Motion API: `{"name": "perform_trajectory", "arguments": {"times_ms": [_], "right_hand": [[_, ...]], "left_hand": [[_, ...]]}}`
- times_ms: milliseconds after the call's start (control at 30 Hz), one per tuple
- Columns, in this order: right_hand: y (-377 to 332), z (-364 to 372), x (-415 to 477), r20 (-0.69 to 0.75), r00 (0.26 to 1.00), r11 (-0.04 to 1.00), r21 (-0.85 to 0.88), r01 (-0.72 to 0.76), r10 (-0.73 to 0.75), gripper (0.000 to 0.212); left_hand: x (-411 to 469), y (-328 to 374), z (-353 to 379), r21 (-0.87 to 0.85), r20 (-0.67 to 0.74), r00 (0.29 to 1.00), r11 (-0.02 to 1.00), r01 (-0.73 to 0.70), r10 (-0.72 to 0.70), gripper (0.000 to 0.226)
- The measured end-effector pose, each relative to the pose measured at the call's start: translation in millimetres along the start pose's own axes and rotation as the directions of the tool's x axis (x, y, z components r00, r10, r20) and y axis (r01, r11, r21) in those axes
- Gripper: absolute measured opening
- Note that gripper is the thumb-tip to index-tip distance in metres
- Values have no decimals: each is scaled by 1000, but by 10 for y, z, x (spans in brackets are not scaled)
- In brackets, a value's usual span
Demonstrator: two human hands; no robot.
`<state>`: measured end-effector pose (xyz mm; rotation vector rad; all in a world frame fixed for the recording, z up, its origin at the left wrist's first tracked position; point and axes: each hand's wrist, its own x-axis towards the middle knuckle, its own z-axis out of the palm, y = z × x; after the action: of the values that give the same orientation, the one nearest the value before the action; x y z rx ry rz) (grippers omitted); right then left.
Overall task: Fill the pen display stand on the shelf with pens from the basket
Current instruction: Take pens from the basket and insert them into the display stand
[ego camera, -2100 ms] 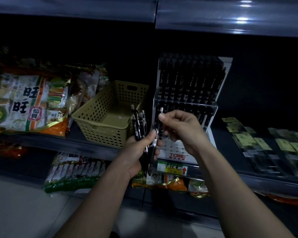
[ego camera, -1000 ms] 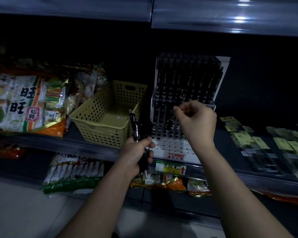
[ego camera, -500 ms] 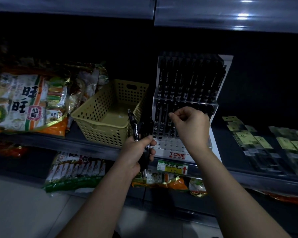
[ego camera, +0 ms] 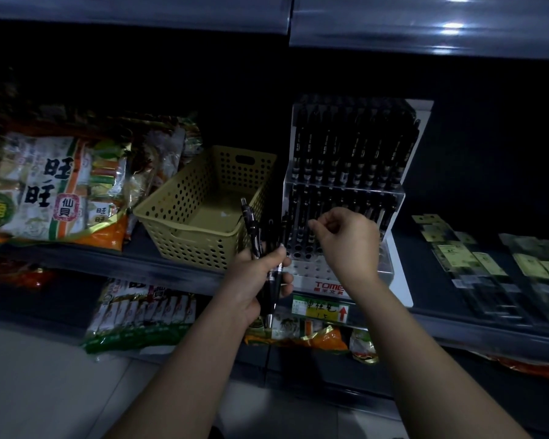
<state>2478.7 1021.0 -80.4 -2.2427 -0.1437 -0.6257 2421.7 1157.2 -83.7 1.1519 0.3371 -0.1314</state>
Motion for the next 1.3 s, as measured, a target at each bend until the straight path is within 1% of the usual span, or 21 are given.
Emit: {"name": "perform_trajectory", "arguments": {"times_ms": [100,167,200,267,367,433,500,567,667,767,833,967,1033,1100,1200,1300], "right_hand": [[-2,-3,-11,-15,1000,1000,25,3,-3,24],[-20,-15,-18,8,1000,994,107,-7,7,29],[-43,-27,-22,53,999,983,184,-21,12,30],[-121,-77,-22,199,980,940,330,-86,19,30],[-225,-167,-28,436,900,848,481,-222,-12,25],[-250,-201,-26,486,873,790,551,-269,-42,23],[-259,-226,-18,462,887,738,601,-306,-8,18],[-260,-243,0,408,911,699,634,-330,61,15],[-261,-264,22,384,916,698,626,-349,114,17],[-245,-271,48,386,915,720,602,-346,118,20],[-231,-293,69,348,928,731,599,-327,130,20],[-175,-365,125,205,961,772,574,-274,188,23],[-156,-395,153,135,970,790,563,-242,200,23],[-141,-401,166,41,980,849,495,-188,193,25],[-135,-395,148,-100,988,936,344,-78,120,25],[-131,-389,134,-217,976,973,228,25,26,25]], "left_hand": [[-18,8,11,-24,31,1000,1000,-2,3,4],[-25,12,19,-39,40,999,999,-17,19,3],[-28,13,24,-45,45,999,999,-27,29,5],[-33,13,35,-52,53,997,997,-50,53,4],[-54,9,59,-64,75,994,995,-78,82,4],[-64,10,67,-67,89,991,993,-95,101,7],[-67,13,68,-61,105,989,993,-100,107,10],[-71,10,67,-33,111,989,995,-91,95,13],[-75,0,76,22,118,988,994,-103,100,15],[-77,-2,101,15,112,988,994,-105,103,14],[-66,-10,102,20,91,992,996,-85,83,17],[-48,-37,89,56,36,999,998,6,-8,24],[-47,-33,91,82,7,1000,996,21,-22,24],[-38,-40,85,125,-10,1000,992,7,-6,25],[-13,-57,70,170,-20,999,985,-24,28,28],[-11,-46,88,132,-18,1000,991,-13,16,22]]}}
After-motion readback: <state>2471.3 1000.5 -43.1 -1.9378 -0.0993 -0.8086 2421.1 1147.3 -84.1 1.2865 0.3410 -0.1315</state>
